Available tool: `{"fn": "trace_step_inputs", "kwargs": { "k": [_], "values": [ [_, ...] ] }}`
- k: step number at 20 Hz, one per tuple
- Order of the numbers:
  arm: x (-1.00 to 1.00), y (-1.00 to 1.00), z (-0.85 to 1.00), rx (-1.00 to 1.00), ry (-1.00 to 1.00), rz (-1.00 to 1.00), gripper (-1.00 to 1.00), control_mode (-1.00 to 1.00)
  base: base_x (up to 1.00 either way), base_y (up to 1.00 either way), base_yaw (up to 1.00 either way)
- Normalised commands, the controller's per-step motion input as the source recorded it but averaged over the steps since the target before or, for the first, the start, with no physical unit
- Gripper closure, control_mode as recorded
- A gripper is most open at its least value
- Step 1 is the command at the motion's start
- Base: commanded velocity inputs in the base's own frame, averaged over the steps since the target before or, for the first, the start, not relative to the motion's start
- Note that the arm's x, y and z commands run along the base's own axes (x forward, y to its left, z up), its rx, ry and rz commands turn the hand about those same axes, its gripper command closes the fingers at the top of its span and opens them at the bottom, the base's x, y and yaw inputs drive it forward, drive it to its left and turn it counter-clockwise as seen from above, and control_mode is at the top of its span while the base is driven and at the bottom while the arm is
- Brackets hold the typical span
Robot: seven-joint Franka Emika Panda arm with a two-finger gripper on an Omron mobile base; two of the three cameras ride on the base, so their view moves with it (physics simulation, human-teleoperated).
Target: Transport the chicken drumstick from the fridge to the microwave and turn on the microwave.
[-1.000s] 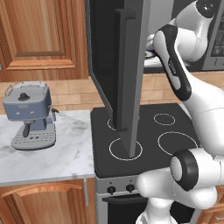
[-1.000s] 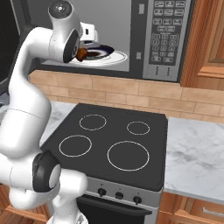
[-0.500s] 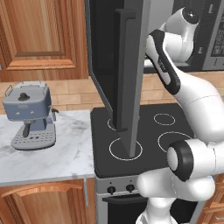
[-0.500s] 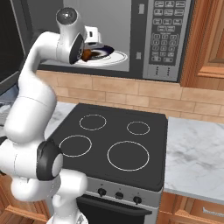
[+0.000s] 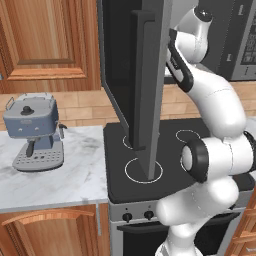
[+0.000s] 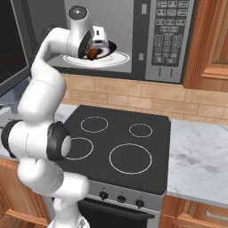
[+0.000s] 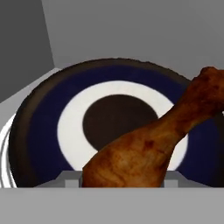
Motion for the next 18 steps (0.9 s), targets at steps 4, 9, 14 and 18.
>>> {"fn": "trace_step_inputs", "kwargs": {
  "k": [4, 9, 14, 18],
  "values": [
    [0.39, 0.0, 0.0, -0.01, 0.06, 0.04, 1.0, -1.0, 0.0, 0.0, 0.0],
    [-0.01, 0.0, 0.01, -0.03, 0.03, 0.03, 1.0, -1.0, 0.0, 0.0, 0.0],
    [0.0, 0.0, 0.0, -0.02, 0.0, 0.03, 1.0, -1.0, 0.0, 0.0, 0.0],
    [0.13, 0.0, -0.1, -0.02, 0.0, 0.04, 1.0, -1.0, 0.0, 0.0, 0.0]
  ]
}}
